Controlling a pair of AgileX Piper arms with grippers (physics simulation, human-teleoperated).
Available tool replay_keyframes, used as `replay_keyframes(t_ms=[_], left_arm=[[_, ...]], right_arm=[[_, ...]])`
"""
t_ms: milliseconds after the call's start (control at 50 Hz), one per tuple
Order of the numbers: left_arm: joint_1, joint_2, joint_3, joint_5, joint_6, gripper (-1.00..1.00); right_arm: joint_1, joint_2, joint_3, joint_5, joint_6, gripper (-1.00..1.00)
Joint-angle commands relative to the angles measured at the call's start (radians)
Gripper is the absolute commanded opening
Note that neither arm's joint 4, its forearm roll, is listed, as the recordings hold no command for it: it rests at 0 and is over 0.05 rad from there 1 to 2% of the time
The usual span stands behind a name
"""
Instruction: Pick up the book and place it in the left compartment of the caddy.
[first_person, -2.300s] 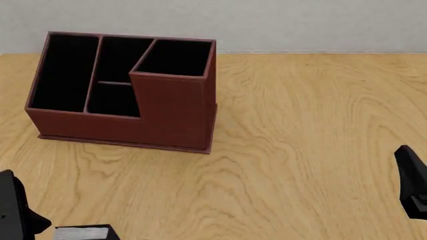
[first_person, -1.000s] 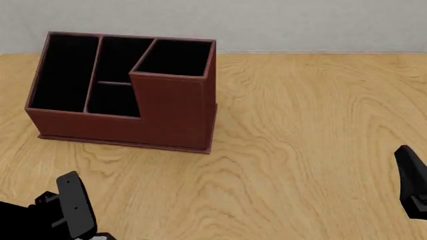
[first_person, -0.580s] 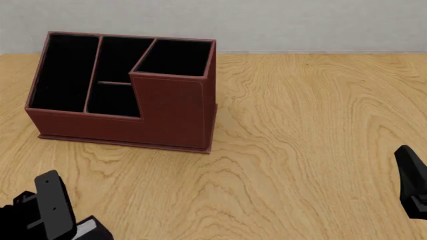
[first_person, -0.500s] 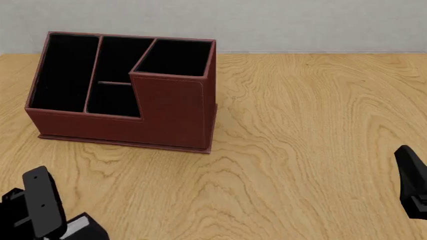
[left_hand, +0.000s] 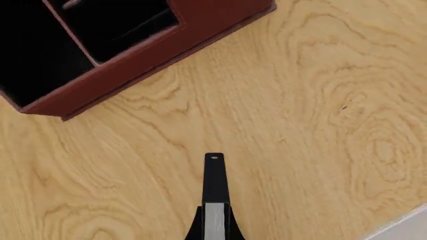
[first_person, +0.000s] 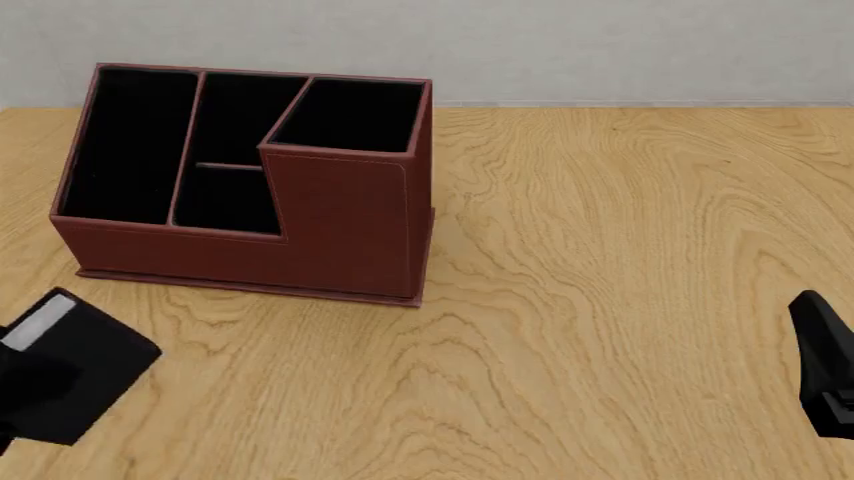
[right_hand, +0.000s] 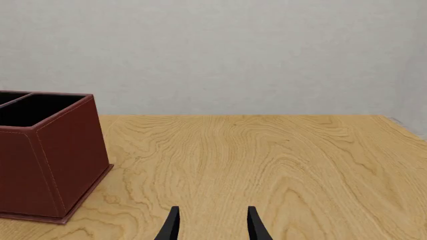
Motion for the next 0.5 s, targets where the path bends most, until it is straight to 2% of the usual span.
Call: replay_keyframes(t_ms=[20,80,100,300,400,500], left_arm=[[0.164,0.032,-0.159,0.019,-0.038,-1.0],[0.189,0.054,-0.205,0.019,-0.065,-1.0],[0.228,0.063,-0.232,0.019,-0.047,-1.0],[0.367,0.139,-0.38,0.019,-0.052,-1.0],[0.388,0.181,-0.46,0.019,-0.097,-1.0],[0.417,0.216,-0.531,0.019,-0.112,-1.0]], right_arm=[[0.002,0.0,0.002,-0.002,0.0,1.0],[0.002,0.0,0.002,-0.002,0.0,1.0],[0.002,0.0,0.002,-0.002,0.0,1.0],[0.002,0.0,0.002,-0.002,0.0,1.0],[0.002,0.0,0.002,-0.002,0.0,1.0],[0.002,0.0,0.002,-0.002,0.0,1.0]])
